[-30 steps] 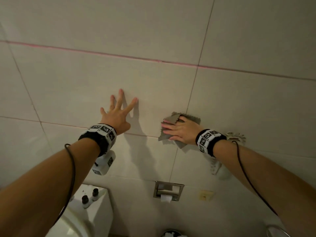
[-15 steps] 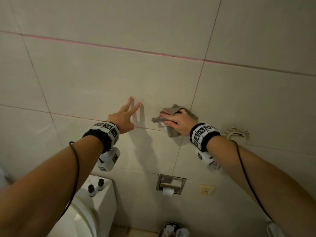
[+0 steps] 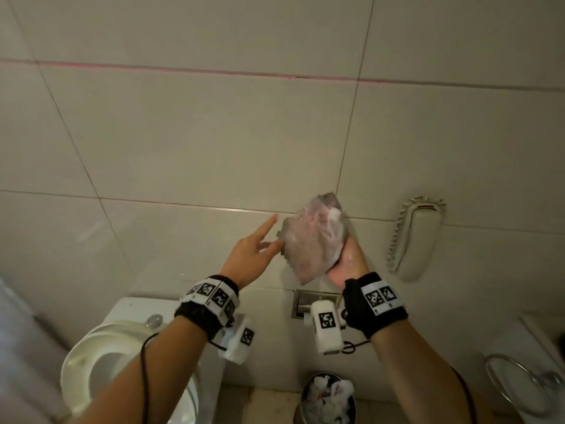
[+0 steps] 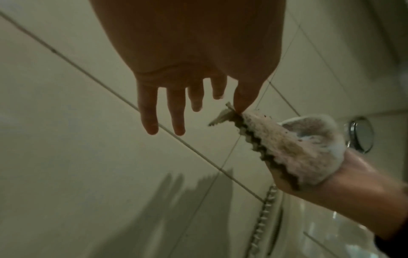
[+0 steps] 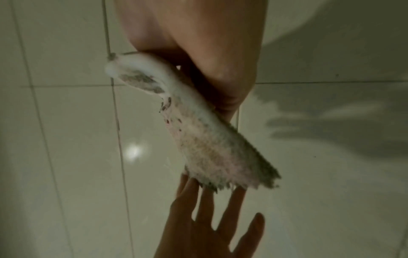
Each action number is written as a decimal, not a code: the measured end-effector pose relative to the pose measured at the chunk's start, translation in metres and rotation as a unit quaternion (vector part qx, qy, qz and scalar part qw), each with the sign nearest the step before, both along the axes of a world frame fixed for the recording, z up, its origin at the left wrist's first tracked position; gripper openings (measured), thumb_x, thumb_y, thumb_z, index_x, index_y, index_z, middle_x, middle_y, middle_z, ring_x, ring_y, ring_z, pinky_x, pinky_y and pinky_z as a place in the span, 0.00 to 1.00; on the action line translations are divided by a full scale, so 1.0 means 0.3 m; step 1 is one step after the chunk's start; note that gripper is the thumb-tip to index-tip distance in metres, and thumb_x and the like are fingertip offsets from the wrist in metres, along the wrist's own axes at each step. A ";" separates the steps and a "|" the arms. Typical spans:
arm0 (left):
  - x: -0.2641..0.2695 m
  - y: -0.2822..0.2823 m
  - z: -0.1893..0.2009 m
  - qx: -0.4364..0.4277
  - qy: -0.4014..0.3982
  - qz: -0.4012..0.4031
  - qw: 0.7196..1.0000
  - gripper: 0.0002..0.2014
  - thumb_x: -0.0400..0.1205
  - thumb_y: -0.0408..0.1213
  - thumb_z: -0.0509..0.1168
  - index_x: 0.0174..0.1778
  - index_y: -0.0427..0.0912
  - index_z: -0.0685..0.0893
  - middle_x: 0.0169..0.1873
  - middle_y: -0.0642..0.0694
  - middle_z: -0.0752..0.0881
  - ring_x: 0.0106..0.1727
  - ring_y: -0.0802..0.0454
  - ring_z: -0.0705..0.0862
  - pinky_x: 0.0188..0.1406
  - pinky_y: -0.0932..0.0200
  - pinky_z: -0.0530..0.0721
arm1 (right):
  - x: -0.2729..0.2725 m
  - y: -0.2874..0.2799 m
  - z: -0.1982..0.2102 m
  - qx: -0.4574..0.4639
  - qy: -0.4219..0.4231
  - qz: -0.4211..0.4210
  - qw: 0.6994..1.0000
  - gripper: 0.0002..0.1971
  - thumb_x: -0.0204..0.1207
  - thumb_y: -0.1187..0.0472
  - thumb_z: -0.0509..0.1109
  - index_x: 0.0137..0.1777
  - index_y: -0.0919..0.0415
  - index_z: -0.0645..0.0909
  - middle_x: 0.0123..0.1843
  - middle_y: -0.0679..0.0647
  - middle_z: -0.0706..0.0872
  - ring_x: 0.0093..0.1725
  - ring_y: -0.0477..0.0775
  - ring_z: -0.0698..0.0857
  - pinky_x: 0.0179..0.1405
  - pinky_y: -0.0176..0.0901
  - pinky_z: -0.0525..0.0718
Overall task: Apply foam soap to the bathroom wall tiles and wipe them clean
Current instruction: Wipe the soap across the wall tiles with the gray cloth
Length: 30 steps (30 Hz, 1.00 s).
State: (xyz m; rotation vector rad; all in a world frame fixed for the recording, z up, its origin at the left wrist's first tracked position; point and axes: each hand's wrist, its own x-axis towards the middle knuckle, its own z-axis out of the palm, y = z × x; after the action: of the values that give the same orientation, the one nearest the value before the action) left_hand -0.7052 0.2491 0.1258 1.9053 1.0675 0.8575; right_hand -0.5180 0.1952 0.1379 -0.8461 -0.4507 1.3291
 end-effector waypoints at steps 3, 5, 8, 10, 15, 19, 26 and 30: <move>0.032 -0.058 -0.012 -0.085 -0.114 0.008 0.990 0.13 0.88 0.43 0.65 0.67 0.52 0.86 0.57 0.52 0.91 0.56 0.55 0.90 0.64 0.52 0.84 | -0.008 -0.057 -0.013 0.007 0.023 -0.007 1.000 0.29 0.76 0.40 0.65 0.70 0.59 0.81 0.66 0.63 0.87 0.67 0.65 0.84 0.71 0.62 0.78; 0.045 -0.083 -0.009 -0.116 -0.141 0.009 0.983 0.08 0.87 0.40 0.66 0.57 0.47 0.90 0.48 0.49 0.93 0.50 0.49 0.92 0.56 0.52 0.87 | -0.005 -0.087 -0.024 0.008 0.025 -0.023 0.999 0.27 0.74 0.42 0.66 0.66 0.59 0.83 0.64 0.63 0.88 0.64 0.64 0.86 0.66 0.60 0.81; 0.064 -0.097 -0.008 -0.119 -0.143 -0.006 0.983 0.05 0.85 0.36 0.69 0.48 0.42 0.90 0.39 0.49 0.92 0.42 0.54 0.90 0.49 0.59 0.86 | 0.001 -0.129 -0.033 0.002 0.041 -0.027 0.999 0.22 0.76 0.43 0.66 0.59 0.59 0.86 0.57 0.62 0.91 0.53 0.62 0.90 0.56 0.59 0.84; 0.077 -0.101 -0.013 -0.110 -0.132 -0.006 0.985 0.05 0.84 0.34 0.70 0.46 0.40 0.91 0.37 0.47 0.92 0.39 0.55 0.89 0.45 0.65 0.85 | 0.013 -0.154 -0.037 0.012 0.062 -0.027 0.998 0.20 0.83 0.44 0.61 0.58 0.59 0.86 0.54 0.62 0.92 0.48 0.60 0.92 0.50 0.56 0.84; 0.100 -0.121 -0.024 -0.098 -0.104 -0.005 0.990 0.04 0.81 0.30 0.72 0.45 0.36 0.93 0.40 0.41 0.93 0.39 0.50 0.91 0.44 0.65 0.85 | 0.031 -0.192 -0.054 0.028 0.092 -0.068 0.993 0.22 0.81 0.45 0.64 0.65 0.60 0.84 0.61 0.62 0.90 0.58 0.63 0.89 0.53 0.58 0.84; 0.108 -0.121 -0.030 -0.081 -0.090 0.005 0.993 0.06 0.81 0.30 0.72 0.39 0.43 0.92 0.37 0.49 0.93 0.40 0.61 0.88 0.48 0.65 0.80 | 0.021 -0.211 -0.076 0.030 0.094 -0.075 0.992 0.22 0.85 0.43 0.60 0.63 0.58 0.85 0.59 0.60 0.91 0.58 0.61 0.89 0.59 0.57 0.83; 0.125 -0.141 0.004 -0.059 -0.152 -0.006 0.987 0.11 0.86 0.27 0.63 0.39 0.43 0.83 0.34 0.47 0.85 0.37 0.52 0.82 0.44 0.54 0.83 | 0.003 -0.236 -0.165 0.031 0.108 -0.079 0.991 0.23 0.87 0.43 0.57 0.70 0.58 0.82 0.67 0.61 0.87 0.67 0.61 0.85 0.68 0.58 0.80; 0.130 -0.149 0.024 -0.059 -0.151 0.004 0.987 0.12 0.89 0.32 0.56 0.41 0.46 0.78 0.34 0.53 0.79 0.39 0.54 0.77 0.44 0.53 0.75 | -0.019 -0.238 -0.212 -0.009 0.115 -0.081 0.990 0.19 0.85 0.45 0.60 0.65 0.54 0.84 0.64 0.59 0.89 0.64 0.62 0.86 0.69 0.63 0.80</move>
State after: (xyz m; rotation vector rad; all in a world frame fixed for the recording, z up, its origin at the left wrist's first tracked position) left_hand -0.6662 0.2043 0.1330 1.6128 0.9203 1.0267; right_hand -0.5236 0.1238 0.0742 -0.7177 -0.1855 1.2637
